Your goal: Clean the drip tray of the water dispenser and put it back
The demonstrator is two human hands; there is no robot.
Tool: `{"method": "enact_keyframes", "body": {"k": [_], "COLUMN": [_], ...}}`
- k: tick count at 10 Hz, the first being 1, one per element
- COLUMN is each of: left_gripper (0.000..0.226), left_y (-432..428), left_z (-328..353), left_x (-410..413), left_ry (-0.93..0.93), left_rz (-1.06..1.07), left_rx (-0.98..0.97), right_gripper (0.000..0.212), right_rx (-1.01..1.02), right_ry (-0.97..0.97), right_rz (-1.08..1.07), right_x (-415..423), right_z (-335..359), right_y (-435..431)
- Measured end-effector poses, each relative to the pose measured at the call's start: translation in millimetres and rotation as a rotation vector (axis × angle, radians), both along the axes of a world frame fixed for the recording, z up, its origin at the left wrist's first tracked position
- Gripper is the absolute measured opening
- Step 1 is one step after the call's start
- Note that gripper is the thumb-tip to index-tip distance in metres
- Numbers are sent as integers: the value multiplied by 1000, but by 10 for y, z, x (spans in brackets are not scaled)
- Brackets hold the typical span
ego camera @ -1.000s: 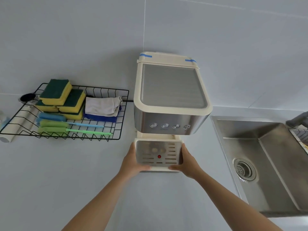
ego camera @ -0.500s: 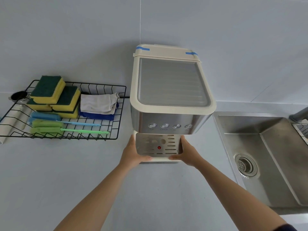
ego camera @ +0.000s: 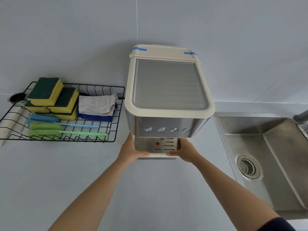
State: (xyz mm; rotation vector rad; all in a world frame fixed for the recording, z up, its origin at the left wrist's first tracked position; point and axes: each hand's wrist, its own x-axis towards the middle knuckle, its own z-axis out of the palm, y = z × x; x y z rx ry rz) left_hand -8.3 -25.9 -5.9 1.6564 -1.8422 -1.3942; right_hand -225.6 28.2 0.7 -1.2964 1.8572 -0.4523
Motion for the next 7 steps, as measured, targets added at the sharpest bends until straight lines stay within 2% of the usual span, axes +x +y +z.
{"method": "enact_keyframes", "body": {"k": [3, 5, 6, 7], "left_gripper": [81, 75, 74, 71], "left_y": [62, 232, 334, 479], "left_z": [43, 159, 210, 265], "left_x": [4, -34, -14, 75], "left_ry": [-3, -161, -199, -189], "left_rz": [-18, -48, -58, -38], "left_rx": [-55, -171, -175, -228], "right_gripper": [58, 50, 53, 67], "right_rx": [-26, -144, -207, -207], "right_ry": [-12, 64, 58, 34], "right_rz": [-35, -57, -6, 75], "right_x": [24, 150, 176, 199], "right_z": [17, 78, 173, 325], "right_y": [40, 193, 284, 439]}}
